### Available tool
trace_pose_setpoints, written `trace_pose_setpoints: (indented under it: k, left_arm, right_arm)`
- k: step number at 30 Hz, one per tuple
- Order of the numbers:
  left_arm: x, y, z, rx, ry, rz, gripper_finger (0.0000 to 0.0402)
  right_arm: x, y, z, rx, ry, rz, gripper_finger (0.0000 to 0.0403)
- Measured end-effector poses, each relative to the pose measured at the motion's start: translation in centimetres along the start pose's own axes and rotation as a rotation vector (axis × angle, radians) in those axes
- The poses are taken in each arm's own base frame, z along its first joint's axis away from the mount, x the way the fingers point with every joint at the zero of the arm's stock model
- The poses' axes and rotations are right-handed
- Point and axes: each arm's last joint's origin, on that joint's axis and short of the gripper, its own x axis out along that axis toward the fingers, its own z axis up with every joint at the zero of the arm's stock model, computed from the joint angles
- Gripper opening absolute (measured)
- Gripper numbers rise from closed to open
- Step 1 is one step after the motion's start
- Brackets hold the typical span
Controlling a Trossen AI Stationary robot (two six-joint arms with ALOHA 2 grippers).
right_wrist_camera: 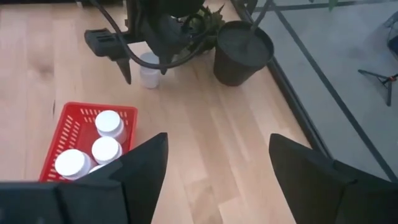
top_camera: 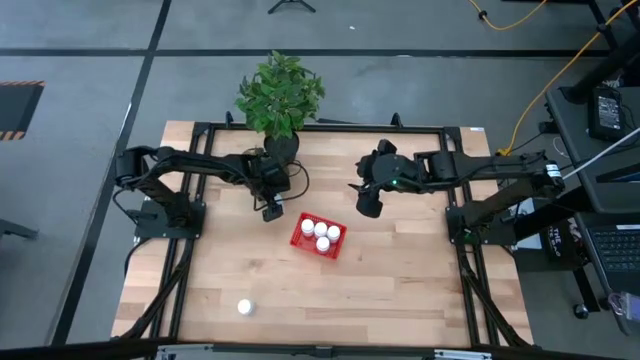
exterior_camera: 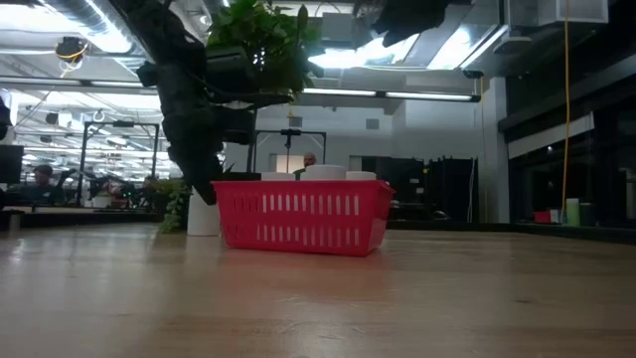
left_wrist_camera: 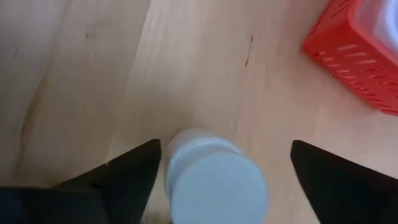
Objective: Pick and place pill bottles into a basket
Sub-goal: Put the white pill bottle into the bin
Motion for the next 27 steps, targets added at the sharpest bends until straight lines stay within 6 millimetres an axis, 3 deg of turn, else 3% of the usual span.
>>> trace_pose_setpoints:
  k: [9,13,22,27]
  left_arm:
    - [0.0,0.0,-0.1,-0.002,0.011,0.011,0.0172]
    - [-0.8,-0.8,0.3,-0.006,0.012,-0.026,0.0168]
    - [-9.5,-7.2,4.2,0.241,-0.282,-0.262,0.0168]
    - [-11.6,-10.3,4.7,0.393,-0.290,-0.341,0.0168]
  right_arm:
    - [0.0,0.0,0.3,0.005,-0.026,0.004,0.0280]
    - [0.0,0.1,0.4,0.008,-0.035,0.015,0.0280]
    - [0.0,0.1,0.5,0.019,-0.049,0.018,0.0280]
    - [0.0,0.1,0.8,0.029,-0.073,0.021,0.0280]
